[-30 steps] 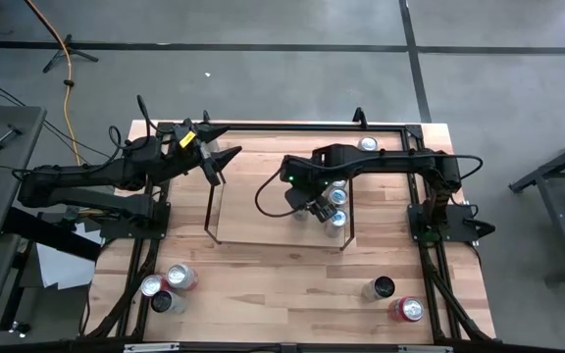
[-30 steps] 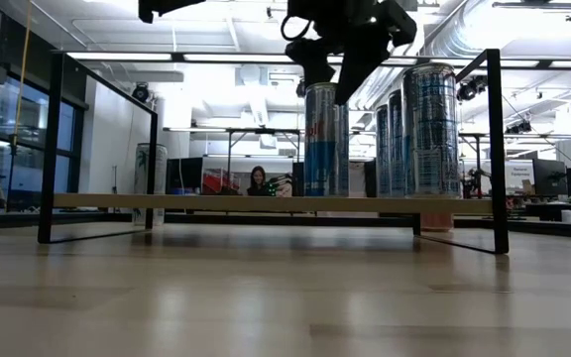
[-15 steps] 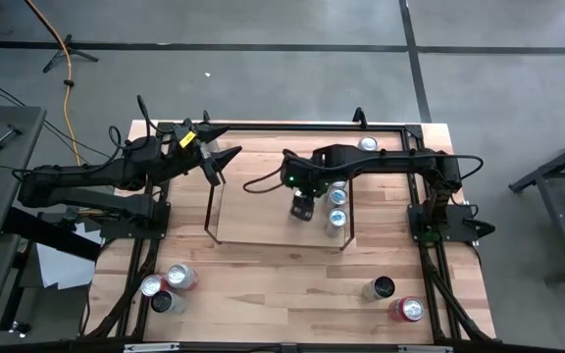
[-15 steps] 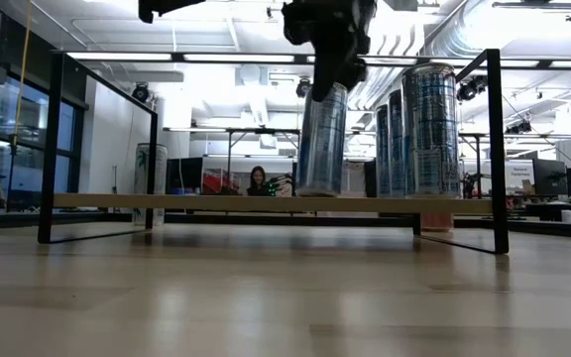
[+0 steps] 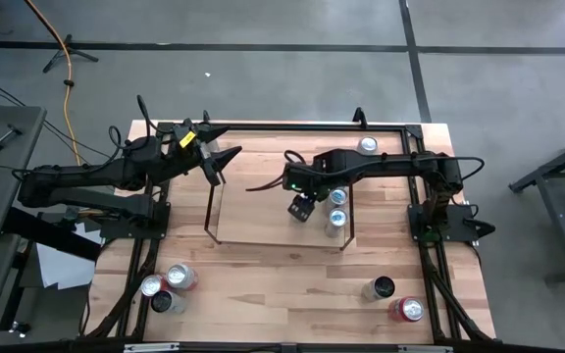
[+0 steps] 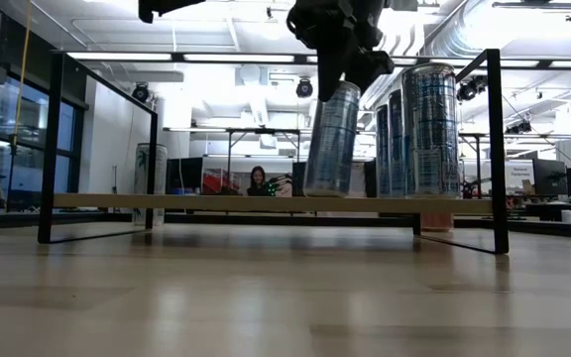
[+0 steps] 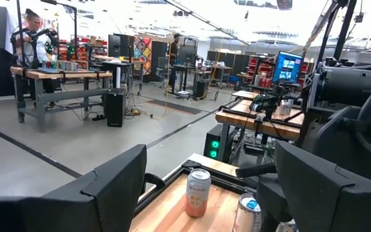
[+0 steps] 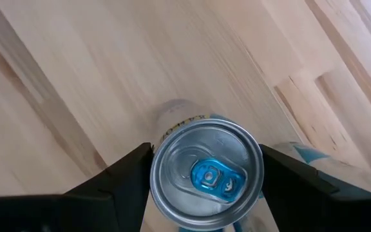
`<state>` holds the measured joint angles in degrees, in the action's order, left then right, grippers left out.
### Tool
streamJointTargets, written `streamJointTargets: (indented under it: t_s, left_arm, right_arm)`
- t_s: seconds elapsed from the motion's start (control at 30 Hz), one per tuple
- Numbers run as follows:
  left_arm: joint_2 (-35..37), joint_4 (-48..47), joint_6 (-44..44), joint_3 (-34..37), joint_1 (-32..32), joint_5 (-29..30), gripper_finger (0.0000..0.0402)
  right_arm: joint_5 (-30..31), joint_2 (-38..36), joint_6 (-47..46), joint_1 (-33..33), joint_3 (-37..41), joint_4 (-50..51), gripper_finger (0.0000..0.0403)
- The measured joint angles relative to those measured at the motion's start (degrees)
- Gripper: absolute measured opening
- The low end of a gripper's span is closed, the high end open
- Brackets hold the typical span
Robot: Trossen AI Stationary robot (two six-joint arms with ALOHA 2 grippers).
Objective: Place canned beverage on shelf
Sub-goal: Put the blue soda can aligned with the other blue soda can on the shelf
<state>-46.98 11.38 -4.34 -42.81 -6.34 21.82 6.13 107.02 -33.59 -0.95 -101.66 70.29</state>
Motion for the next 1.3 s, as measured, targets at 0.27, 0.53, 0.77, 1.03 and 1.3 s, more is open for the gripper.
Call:
streamJointTargets:
  t_s: [0.27, 0.53, 0.77, 1.03, 1.3]
  left_arm:
    - [0.0, 0.02, 0.0, 0.0, 0.01, 0.0, 0.0299]
    - [0.0, 0.02, 0.02, 0.0, -0.01, 0.0, 0.0299]
    - [0.0, 0.02, 0.0, 0.0, 0.01, 0.0, 0.0299]
    - [0.0, 0.02, 0.0, 0.0, 0.01, 0.0, 0.0299]
    - [0.0, 0.02, -0.02, 0.0, 0.01, 0.0, 0.0299]
  right_arm:
    - [0.09, 0.35, 3.02, -0.03, -2.16, 1.34, 0.0247]
    - [-0.26, 0.33, 5.94, -0.03, -2.45, 0.64, 0.0248]
    - [-0.28, 0.31, 6.67, -0.13, -2.45, -0.35, 0.0248]
    - [-0.34, 0.28, 6.67, -0.13, -2.45, -0.45, 0.0248]
    - [-0.46, 0.24, 7.98, -0.13, -2.47, -0.47, 0.0248]
